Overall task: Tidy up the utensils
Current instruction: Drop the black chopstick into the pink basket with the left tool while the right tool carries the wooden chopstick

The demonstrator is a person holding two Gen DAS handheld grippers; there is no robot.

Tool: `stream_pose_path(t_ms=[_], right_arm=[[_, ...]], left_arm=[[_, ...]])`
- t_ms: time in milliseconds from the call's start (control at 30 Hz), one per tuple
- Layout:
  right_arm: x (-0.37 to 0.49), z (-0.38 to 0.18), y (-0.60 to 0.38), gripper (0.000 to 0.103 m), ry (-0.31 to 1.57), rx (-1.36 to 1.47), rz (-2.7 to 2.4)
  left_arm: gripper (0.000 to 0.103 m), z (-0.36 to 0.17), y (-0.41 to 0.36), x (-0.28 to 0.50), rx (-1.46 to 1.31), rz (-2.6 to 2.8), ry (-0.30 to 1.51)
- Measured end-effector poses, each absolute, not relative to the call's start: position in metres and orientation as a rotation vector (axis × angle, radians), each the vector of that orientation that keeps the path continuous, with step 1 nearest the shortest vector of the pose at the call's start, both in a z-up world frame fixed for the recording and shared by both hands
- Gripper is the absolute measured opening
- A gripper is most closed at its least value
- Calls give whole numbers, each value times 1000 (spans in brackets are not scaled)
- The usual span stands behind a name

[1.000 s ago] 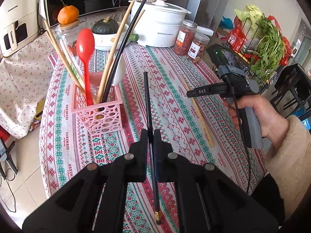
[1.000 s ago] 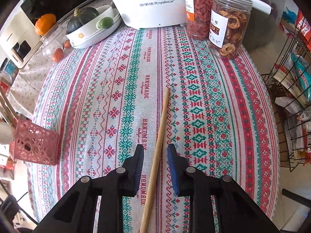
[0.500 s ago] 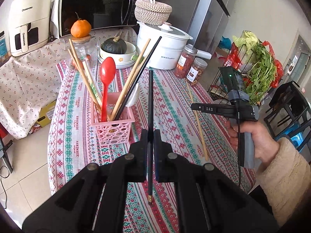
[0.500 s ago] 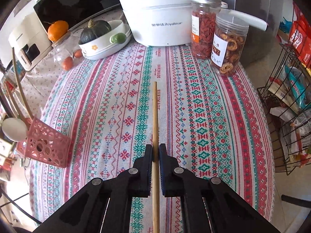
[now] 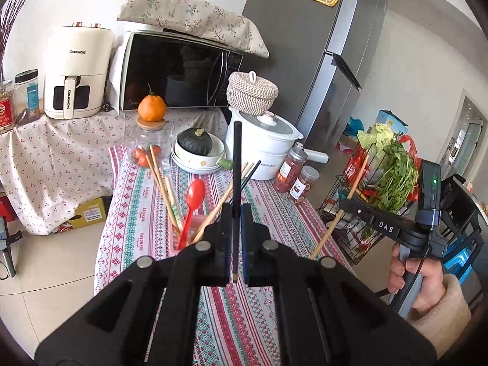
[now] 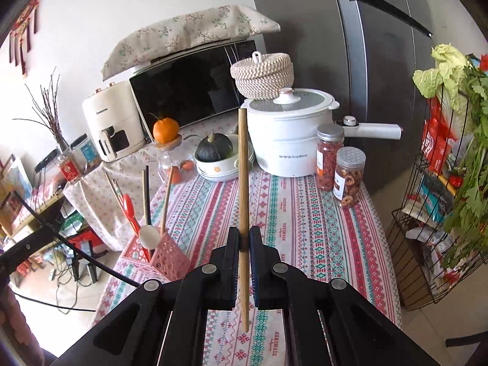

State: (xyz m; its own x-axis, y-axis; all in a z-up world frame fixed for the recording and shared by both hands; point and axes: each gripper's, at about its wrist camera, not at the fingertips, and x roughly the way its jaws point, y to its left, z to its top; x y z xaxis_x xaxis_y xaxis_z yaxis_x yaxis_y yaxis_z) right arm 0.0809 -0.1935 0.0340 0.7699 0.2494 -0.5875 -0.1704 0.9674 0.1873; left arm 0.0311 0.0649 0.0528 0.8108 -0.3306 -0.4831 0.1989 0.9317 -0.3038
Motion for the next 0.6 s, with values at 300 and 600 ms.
stream_pose_path(t_ms=[300,600], right_arm=[[65,66,-170,7,599,139,328],[66,71,-147,7,583,152,380]], left_arm=[[6,68,82,34,-275,-214,443],[6,66,80,55,-230,-140,388]])
